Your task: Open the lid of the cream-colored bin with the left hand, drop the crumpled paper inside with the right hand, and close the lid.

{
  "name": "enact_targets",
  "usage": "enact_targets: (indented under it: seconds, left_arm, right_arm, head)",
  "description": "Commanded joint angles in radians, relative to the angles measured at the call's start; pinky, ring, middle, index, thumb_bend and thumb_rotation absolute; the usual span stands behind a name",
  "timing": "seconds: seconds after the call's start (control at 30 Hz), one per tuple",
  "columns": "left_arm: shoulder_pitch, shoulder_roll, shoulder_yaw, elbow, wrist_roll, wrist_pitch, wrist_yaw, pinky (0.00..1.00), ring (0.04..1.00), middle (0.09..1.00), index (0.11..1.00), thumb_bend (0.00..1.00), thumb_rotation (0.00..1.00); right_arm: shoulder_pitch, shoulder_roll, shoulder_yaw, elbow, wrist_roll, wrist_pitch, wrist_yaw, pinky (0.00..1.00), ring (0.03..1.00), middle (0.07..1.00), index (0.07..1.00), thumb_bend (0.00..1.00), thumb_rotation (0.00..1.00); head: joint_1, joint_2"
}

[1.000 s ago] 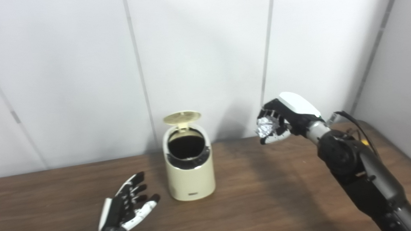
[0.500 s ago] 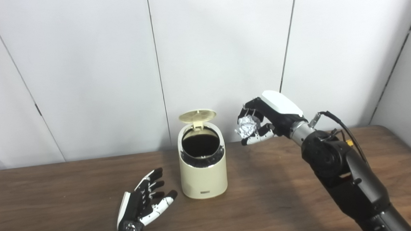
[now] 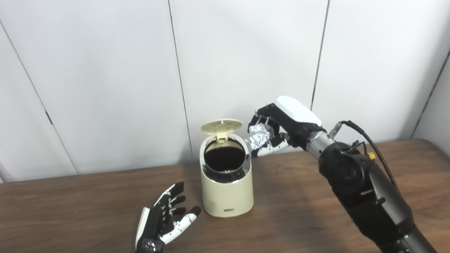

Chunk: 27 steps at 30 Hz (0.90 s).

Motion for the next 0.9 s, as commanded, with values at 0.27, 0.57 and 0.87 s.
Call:
enact_targets:
  seconds: [0.27, 0.57, 0.87]
  left_arm:
    - [-0.047, -0.010, -0.006, -0.008, 0.009, -0.028, 0.012, 0.76, 0.838, 0.887, 0.903, 0.72, 0.31]
    - [-0.049, -0.016, -0.005, -0.010, 0.000, -0.029, 0.009, 0.77, 0.845, 0.891, 0.905, 0.71, 0.30]
    - [-0.049, -0.018, -0.006, -0.011, 0.003, -0.030, 0.011, 0.78, 0.855, 0.896, 0.909, 0.71, 0.30]
  right_arm:
    - [-0.057, 0.060, -0.009, -0.003, 0.014, -0.009, -0.030, 0.38, 0.423, 0.493, 0.489, 0.52, 0.00]
    - [-0.067, 0.090, 0.003, 0.028, -0.017, 0.007, -0.036, 0.37, 0.410, 0.504, 0.493, 0.52, 0.00]
    - [-0.048, 0.113, 0.003, 0.043, -0.022, 0.011, -0.056, 0.39, 0.404, 0.497, 0.499, 0.52, 0.00]
  head:
    - [0.005, 0.001]
    - [0.012, 0.006]
    - [0.017, 0.008]
